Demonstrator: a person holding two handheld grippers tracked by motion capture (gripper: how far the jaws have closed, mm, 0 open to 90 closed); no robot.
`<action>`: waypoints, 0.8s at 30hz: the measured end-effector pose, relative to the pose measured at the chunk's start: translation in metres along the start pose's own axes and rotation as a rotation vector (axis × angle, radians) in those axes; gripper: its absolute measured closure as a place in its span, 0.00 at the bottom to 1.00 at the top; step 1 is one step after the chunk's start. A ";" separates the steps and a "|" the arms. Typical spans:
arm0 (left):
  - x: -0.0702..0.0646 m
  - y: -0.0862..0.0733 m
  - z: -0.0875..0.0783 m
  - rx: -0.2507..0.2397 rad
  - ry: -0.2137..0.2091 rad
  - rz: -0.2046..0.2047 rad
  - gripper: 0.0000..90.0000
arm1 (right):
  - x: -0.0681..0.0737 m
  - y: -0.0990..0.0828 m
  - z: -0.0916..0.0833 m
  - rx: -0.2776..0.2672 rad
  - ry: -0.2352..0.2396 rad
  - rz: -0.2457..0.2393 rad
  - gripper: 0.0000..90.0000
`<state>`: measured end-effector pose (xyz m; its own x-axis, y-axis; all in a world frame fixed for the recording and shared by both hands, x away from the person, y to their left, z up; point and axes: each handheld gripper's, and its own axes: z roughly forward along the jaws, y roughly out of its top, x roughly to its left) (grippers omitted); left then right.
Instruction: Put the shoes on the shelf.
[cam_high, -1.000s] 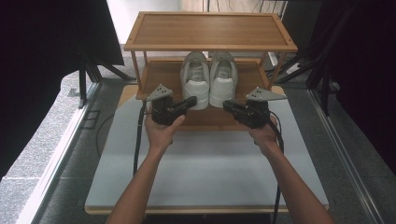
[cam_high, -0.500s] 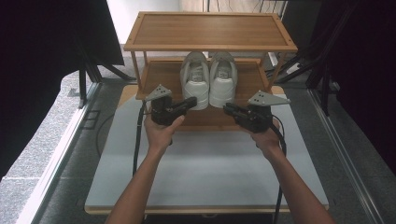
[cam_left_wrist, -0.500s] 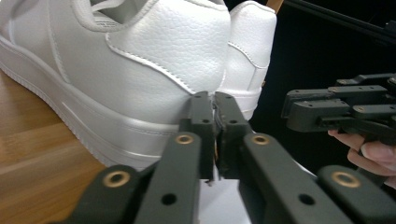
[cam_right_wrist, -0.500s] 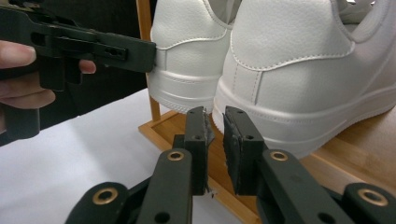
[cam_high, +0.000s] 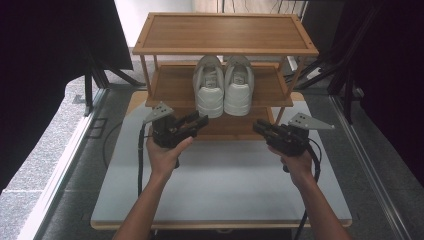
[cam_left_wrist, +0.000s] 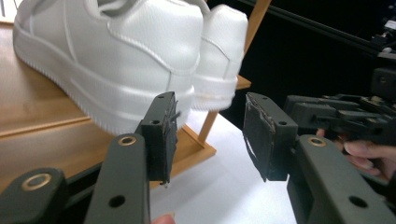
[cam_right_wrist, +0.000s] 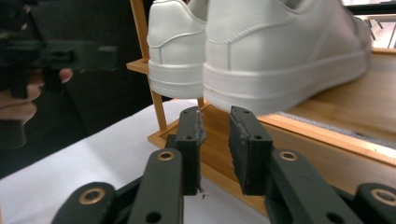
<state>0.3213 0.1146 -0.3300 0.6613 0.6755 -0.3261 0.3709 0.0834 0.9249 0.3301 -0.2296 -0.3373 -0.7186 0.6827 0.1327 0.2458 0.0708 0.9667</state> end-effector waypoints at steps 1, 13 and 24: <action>-0.001 -0.003 -0.003 0.005 0.000 0.002 0.60 | -0.002 -0.004 -0.004 -0.009 0.001 0.011 0.80; 0.004 -0.078 -0.033 0.100 0.018 -0.032 0.58 | 0.007 -0.091 -0.025 -0.003 -0.030 0.057 0.62; 0.014 -0.117 -0.058 0.158 0.071 -0.034 0.59 | 0.015 -0.131 -0.026 0.102 -0.030 0.031 0.56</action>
<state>0.2492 0.1574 -0.4318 0.6013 0.7246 -0.3368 0.4937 -0.0054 0.8696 0.2702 -0.2478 -0.4561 -0.6900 0.7072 0.1542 0.3339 0.1220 0.9347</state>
